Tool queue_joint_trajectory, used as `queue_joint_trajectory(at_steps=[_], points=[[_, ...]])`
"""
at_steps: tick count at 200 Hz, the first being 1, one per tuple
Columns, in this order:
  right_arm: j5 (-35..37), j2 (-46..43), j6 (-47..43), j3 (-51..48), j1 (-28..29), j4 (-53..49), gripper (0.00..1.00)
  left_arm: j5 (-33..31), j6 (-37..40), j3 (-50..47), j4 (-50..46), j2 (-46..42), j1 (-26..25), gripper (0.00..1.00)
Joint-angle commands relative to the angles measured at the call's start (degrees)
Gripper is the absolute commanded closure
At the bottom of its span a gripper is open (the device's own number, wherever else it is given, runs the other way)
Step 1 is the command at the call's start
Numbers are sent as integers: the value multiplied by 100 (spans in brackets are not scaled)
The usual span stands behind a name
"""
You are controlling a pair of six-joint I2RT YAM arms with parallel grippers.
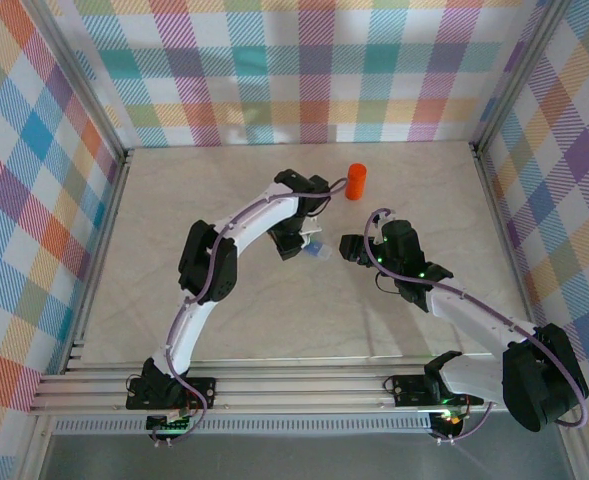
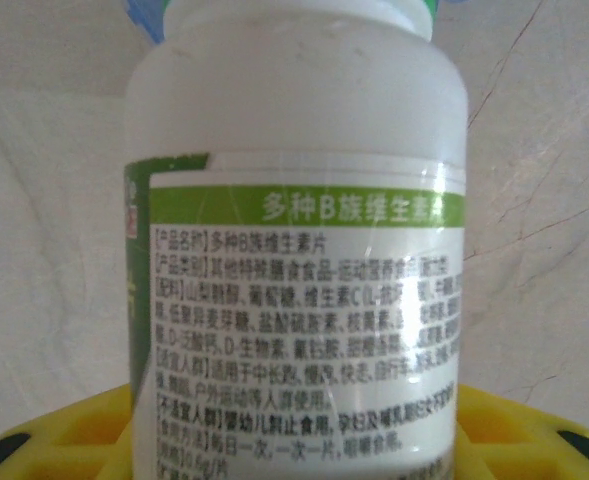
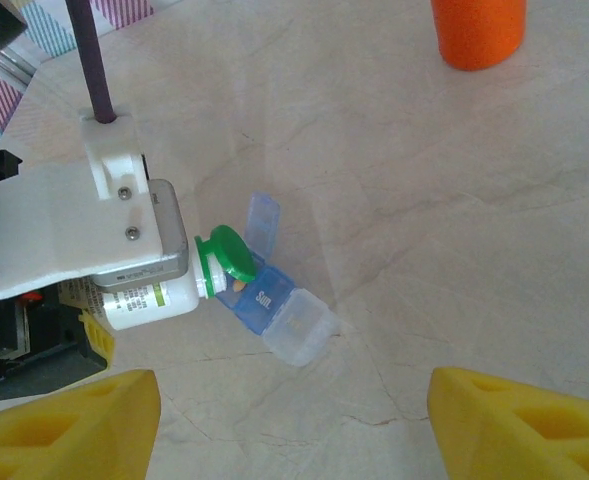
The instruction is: Sort the pills into containers
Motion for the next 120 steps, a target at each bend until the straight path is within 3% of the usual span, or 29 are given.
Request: queue_joint_trajectory(at_steps=[1,120], points=[[-87,9,51,9,-34,148,27,-327,120,188,-309,70,-86,100],[-126,112,69,7,-34,177,27,-477,436,90,-248,45,-270,100]])
